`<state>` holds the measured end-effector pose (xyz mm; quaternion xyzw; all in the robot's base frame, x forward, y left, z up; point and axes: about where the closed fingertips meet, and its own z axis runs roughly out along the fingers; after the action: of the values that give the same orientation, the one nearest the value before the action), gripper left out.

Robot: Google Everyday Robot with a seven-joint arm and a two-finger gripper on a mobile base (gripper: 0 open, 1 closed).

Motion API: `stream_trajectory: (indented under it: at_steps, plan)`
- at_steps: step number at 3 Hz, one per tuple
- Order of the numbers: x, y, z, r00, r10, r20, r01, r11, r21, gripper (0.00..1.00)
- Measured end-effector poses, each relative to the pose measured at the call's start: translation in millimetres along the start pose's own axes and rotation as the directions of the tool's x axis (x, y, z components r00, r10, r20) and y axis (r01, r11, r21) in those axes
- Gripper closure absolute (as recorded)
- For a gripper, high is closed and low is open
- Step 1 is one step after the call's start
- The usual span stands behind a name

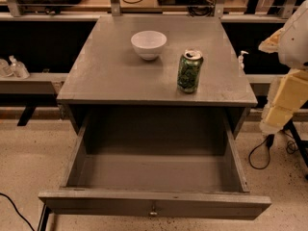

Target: Place green can into top drawer

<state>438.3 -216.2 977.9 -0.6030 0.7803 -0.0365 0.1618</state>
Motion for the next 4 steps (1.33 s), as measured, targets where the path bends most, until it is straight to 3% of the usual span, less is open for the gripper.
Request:
stream_trajectory:
  at_steps: [1,2,3,4]
  plan:
    - [0.0,0.0,0.0,1.000,0.000,0.000,0.000,1.0000,0.000,0.00]
    - [-16.9,-18.3,10.2,0.994,-0.025,0.102,0.023,0.9994,0.025,0.00]
    - [-24.5,-43.0,26.1,0.961,-0.050,0.271,0.026,0.9957,0.089,0.00]
    - [-24.4,-71.5,50.3,0.879,-0.073,0.472,-0.008,0.9859,0.167,0.00]
